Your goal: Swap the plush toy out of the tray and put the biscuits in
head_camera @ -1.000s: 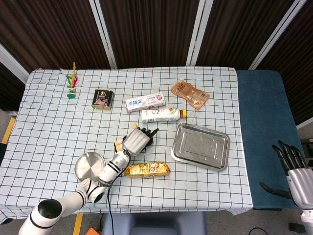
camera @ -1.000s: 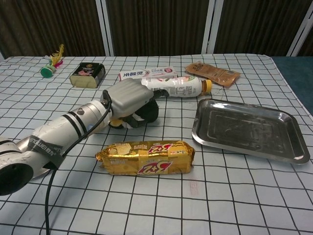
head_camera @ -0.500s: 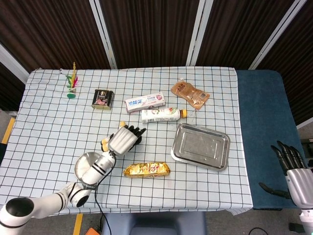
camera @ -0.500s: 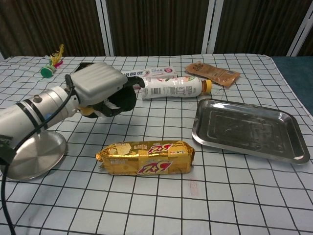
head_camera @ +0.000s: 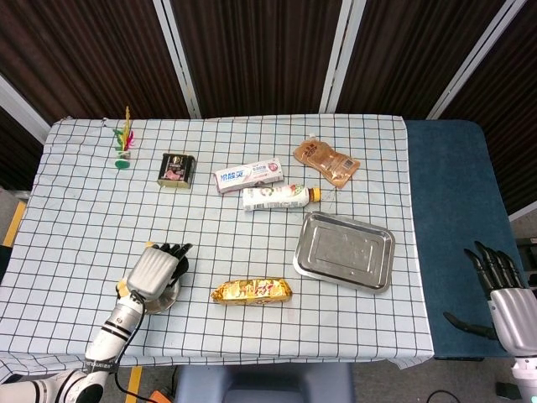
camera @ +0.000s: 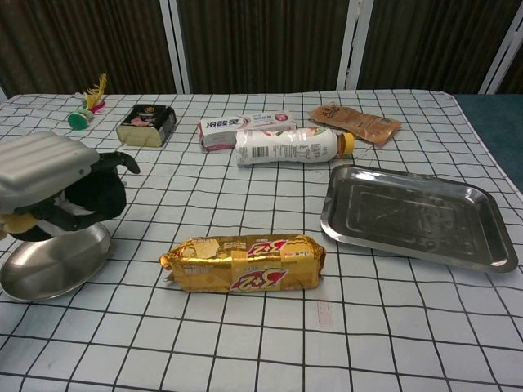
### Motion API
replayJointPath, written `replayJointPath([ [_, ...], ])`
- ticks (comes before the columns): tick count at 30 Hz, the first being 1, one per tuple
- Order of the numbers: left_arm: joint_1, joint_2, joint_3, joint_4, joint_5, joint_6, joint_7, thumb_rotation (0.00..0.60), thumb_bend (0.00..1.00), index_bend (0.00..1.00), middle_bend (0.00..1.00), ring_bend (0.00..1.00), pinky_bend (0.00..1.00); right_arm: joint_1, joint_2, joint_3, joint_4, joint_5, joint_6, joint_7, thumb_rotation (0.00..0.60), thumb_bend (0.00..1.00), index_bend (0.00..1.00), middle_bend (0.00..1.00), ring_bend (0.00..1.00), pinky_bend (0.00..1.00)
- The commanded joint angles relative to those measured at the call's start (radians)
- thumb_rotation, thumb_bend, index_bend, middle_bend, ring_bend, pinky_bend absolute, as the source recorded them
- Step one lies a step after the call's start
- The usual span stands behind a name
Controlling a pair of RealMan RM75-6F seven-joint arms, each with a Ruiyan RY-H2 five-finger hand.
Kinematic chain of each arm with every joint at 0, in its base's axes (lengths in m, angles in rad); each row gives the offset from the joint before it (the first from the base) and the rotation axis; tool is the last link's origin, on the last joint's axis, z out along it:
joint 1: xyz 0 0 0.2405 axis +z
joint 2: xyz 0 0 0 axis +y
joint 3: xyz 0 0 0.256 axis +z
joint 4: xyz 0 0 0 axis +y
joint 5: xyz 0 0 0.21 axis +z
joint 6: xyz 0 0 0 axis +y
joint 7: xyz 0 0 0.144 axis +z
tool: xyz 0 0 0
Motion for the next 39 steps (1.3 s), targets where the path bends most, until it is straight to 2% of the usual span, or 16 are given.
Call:
replayJointPath([
  [1,0.010,-0.011,-0.001,-0.006,0.010,0.013,-0.001,0.600,0.54,0.20,0.41,0.53,0.78,0.002,0.000,0.000,-0.002,0.004,-0.005,-0.001,0.600,0.19,0.02,0.00,0.00,0.00],
  [5,0.014,-0.028,-0.005,-0.004,0.019,0.016,0.001,0.600,0.54,0.19,0.40,0.51,0.78,0.001,0.000,-0.001,-0.002,0.002,-0.005,-0.003,0.600,0.19,0.02,0.00,0.00,0.00],
  [9,0.021,-0.040,-0.005,-0.001,0.025,0.017,0.007,0.600,0.54,0.14,0.35,0.44,0.75,0.001,0.001,0.000,-0.003,0.006,-0.006,-0.001,0.600,0.19,0.02,0.00,0.00,0.00],
  [16,0.032,-0.029,-0.008,-0.006,0.015,0.011,0.033,0.600,0.51,0.02,0.24,0.27,0.48,0.003,0.002,-0.001,-0.002,0.006,-0.009,0.001,0.600,0.19,0.02,0.00,0.00,0.00],
  [23,0.038,0.018,-0.015,-0.076,-0.062,-0.025,0.095,0.600,0.49,0.00,0.13,0.14,0.34,0.005,0.003,-0.005,-0.006,0.007,-0.018,-0.004,0.600,0.19,0.02,0.00,0.00,0.00],
  [28,0.042,0.043,-0.019,-0.109,-0.083,-0.025,0.109,0.600,0.47,0.00,0.10,0.11,0.31,0.005,0.002,-0.005,-0.008,0.010,-0.020,-0.010,0.600,0.19,0.02,0.00,0.00,0.00],
  [39,0.077,0.102,-0.019,-0.148,-0.061,0.035,0.087,0.600,0.47,0.00,0.10,0.11,0.30,0.005,0.001,-0.005,-0.008,0.012,-0.023,-0.015,0.600,0.19,0.02,0.00,0.00,0.00],
])
